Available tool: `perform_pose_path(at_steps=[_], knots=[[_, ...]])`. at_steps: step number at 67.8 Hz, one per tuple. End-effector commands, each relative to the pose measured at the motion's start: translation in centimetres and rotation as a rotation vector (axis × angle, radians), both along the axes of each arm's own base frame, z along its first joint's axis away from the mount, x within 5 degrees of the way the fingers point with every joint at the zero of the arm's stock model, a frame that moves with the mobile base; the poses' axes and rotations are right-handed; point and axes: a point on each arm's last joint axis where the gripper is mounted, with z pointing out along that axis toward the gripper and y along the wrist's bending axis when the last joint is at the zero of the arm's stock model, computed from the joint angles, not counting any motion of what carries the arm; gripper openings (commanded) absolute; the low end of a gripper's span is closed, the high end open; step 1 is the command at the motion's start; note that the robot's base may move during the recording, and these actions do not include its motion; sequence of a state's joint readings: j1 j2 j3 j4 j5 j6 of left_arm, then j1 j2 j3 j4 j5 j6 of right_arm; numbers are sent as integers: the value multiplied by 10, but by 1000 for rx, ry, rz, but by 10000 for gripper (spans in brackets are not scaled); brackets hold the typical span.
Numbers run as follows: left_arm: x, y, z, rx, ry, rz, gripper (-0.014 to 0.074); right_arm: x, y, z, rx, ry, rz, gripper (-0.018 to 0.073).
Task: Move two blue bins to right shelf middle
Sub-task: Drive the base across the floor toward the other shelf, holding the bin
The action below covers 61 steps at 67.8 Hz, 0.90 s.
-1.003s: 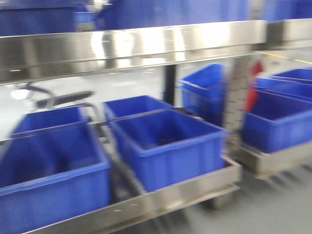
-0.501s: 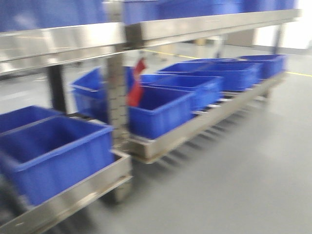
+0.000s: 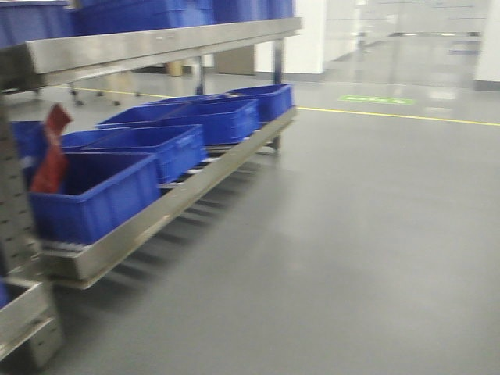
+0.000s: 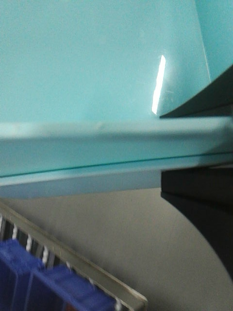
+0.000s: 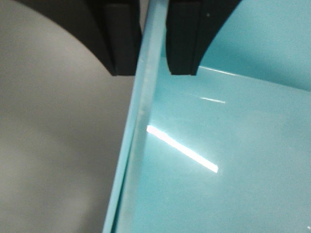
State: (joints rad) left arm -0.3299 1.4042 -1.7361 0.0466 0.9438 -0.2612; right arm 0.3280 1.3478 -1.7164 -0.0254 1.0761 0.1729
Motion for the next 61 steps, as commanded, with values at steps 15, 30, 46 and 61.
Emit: perform_pose_path(at_steps=[15,30,46,61], knots=[[-3,-4,32,-124,-252,-24,-111,-4,3,13,36,-90,41,-165],[-3,-4,32,-124,-252,-24,-111,-4,3,13,36,-90,41,-165],[-3,-4,32,-124,-252,-24,-111,-4,3,13,36,-90,41,-165],[-3,-4,32,-124,-252,-24,-111,-4,3,13,36,-90,41,-165]])
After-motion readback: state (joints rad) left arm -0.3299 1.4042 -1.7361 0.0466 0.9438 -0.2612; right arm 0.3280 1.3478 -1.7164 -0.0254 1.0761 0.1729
